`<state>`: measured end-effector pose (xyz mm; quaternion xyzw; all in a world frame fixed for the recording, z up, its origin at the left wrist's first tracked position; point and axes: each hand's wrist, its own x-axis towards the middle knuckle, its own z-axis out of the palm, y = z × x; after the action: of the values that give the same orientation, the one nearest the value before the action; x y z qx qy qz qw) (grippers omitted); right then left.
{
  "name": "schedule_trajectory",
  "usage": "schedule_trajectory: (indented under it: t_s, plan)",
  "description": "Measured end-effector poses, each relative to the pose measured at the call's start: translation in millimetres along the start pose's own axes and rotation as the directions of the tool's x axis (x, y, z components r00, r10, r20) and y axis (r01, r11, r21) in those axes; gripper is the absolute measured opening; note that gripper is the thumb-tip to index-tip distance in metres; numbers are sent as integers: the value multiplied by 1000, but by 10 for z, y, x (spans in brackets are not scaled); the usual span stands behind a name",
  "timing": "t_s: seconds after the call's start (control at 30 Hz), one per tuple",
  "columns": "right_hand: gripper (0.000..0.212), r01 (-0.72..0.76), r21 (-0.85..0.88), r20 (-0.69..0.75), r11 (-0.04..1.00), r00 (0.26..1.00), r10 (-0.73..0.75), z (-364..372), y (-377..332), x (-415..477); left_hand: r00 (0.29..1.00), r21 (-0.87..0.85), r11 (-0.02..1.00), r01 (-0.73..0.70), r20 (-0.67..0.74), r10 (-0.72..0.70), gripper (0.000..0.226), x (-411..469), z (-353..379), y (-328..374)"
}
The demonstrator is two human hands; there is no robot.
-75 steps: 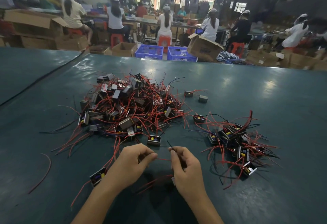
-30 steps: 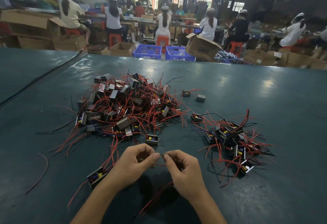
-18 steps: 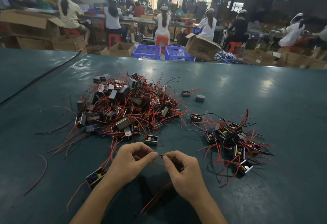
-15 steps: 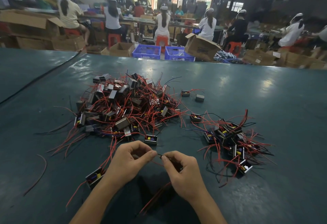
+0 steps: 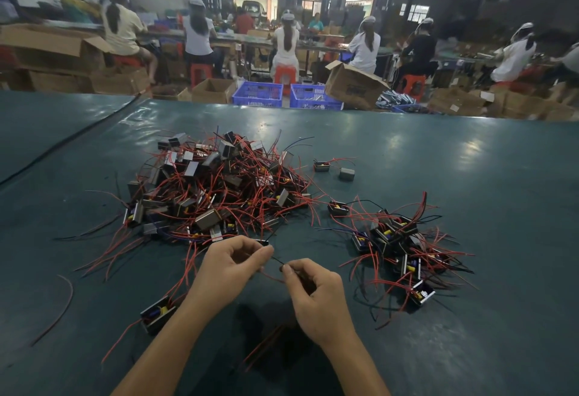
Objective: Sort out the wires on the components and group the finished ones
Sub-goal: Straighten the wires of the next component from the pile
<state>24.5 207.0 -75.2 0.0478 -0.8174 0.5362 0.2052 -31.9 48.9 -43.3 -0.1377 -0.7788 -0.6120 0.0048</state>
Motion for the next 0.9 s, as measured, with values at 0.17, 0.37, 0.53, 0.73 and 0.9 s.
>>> schedule_trajectory:
  t_s: [0.17,0.37,0.53,0.73,0.9]
  plan:
    - [18,-6,-37,-54,999,999,4,-18,25,13,987,-204,965,163,23,-162,23,124,77,-48]
    - [20,-90,48,-207,995,973,98,-104,91,81,990,154,985,-79,-108,96,11,469,238,-32]
    - [22,-136,129,-209,982,965,161,-138,78,76,993,452,884,-118,54,105,45,633,417,-142]
    - [17,-188,110,-148,976,968,203,-126,91,76,975,394,903,-173,-59,212,16,425,344,-157]
    - [17,-177,71,-89,982,979,183,-55,69,67,980,131,983,-129,-132,146,8,61,268,-84]
